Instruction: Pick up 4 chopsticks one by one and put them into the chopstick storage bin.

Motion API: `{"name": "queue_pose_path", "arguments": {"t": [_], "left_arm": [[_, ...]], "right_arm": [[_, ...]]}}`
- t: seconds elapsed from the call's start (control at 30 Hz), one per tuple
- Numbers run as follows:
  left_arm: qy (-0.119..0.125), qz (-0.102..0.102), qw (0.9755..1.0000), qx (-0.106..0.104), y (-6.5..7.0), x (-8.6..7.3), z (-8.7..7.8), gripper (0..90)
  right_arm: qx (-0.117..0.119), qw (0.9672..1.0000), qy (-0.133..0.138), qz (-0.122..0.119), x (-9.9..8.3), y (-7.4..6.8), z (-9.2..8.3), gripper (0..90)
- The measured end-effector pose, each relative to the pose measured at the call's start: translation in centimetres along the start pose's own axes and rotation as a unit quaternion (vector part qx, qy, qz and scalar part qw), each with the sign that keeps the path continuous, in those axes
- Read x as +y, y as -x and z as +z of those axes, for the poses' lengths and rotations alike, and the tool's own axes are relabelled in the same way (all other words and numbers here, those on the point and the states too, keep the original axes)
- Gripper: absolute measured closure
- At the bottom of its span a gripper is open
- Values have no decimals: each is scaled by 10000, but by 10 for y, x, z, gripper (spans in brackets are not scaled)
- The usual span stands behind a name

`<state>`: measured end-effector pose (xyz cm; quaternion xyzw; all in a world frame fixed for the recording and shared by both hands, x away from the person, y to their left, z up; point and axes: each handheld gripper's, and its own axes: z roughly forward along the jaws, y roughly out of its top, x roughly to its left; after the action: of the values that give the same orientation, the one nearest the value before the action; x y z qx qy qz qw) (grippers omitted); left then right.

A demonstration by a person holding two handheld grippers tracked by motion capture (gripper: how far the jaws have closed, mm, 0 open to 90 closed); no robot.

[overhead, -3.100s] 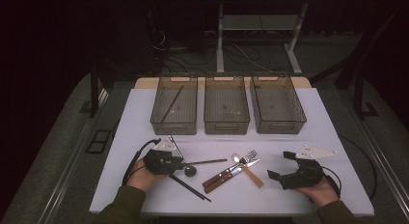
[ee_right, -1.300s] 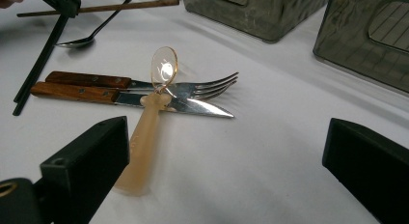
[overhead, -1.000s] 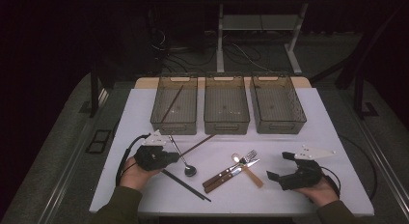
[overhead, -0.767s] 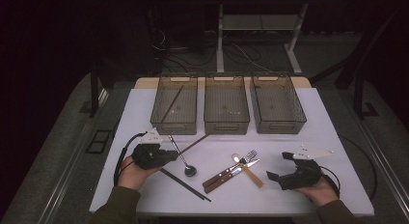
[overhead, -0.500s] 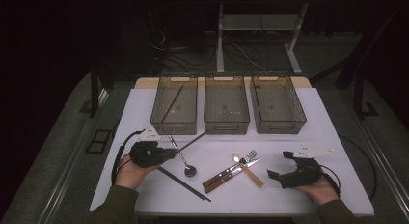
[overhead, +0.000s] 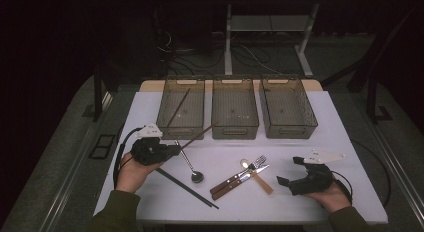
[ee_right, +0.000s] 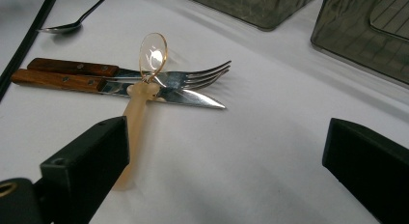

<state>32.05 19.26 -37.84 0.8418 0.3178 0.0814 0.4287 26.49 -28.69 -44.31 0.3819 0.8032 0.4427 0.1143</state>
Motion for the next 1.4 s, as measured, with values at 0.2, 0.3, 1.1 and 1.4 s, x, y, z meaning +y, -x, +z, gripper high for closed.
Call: {"name": "queue_pose_path", "arguments": {"t": [0.2,0.3,1.1,1.4], "left_arm": [[57,-70,10000,19,-9,6,1,846],[98,-107,9999,26,-14,10,3,846],[327,-592,9960,590,-54,52,15,846],[301,-722,9925,940,-74,72,29,846]], "right_arm": [[-7,10000,-10,-14,0,0,0,23],[-8,10000,-11,-19,0,0,0,23],[7,10000,-4,-7,-1,-1,1,23],[5,10000,13,37,-1,-1,-1,23]]}}
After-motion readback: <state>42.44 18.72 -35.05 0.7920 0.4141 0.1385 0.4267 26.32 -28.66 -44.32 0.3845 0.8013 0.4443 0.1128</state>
